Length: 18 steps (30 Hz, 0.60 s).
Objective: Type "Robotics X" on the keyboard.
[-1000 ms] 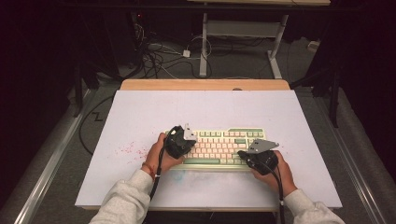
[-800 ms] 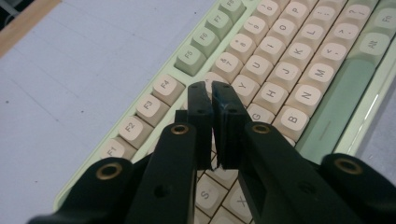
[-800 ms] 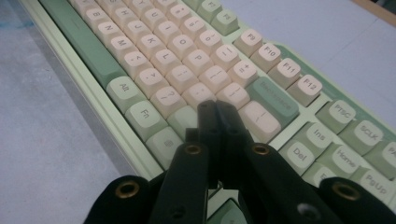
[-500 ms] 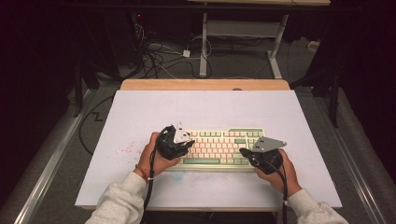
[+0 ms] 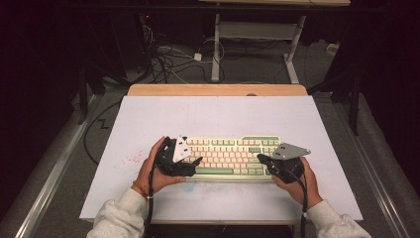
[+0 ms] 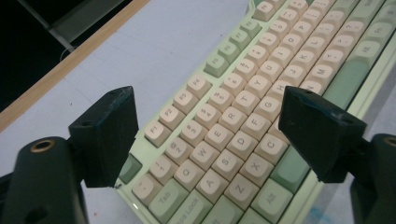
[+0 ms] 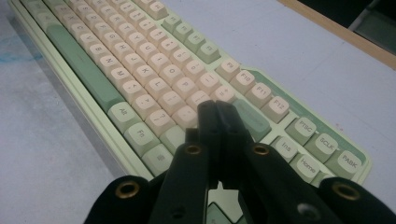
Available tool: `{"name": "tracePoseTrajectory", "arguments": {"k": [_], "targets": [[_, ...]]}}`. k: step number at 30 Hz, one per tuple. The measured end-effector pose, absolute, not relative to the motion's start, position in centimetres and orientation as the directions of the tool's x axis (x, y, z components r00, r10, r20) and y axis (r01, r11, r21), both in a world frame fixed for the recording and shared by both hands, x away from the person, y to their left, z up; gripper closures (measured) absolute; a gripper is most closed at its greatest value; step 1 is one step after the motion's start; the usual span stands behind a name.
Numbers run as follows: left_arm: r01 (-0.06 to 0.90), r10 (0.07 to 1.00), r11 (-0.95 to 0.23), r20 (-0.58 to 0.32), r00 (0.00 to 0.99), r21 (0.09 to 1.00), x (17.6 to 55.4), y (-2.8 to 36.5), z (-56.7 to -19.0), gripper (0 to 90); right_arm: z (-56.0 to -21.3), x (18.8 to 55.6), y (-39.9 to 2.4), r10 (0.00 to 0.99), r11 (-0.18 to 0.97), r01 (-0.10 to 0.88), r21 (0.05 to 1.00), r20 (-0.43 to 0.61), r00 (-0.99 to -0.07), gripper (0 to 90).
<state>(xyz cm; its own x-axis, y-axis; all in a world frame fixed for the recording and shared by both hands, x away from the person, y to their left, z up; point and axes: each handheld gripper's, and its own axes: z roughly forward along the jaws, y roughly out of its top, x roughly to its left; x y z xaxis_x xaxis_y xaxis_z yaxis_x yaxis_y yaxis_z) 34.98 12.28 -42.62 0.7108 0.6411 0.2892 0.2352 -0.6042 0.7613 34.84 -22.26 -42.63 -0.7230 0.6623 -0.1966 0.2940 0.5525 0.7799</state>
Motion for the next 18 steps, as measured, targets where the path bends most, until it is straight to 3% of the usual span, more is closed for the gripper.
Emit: {"name": "tracePoseTrajectory", "arguments": {"k": [13, 18], "targets": [[0.221, 0.65, -0.592, 0.297, 0.699, 0.776, 32.2, 16.0, -43.8, 16.0, -42.3, 35.6, -22.1, 0.667, 0.542, 0.306, 0.783, -0.18, -0.723, 90.0], [0.225, 0.657, -0.621, 0.343, 0.671, 0.751, 31.1, 17.2, -44.6, 16.0, -42.3, 36.3, -21.3, 0.664, 0.547, 0.302, 0.781, -0.184, -0.725, 90.0]]}}
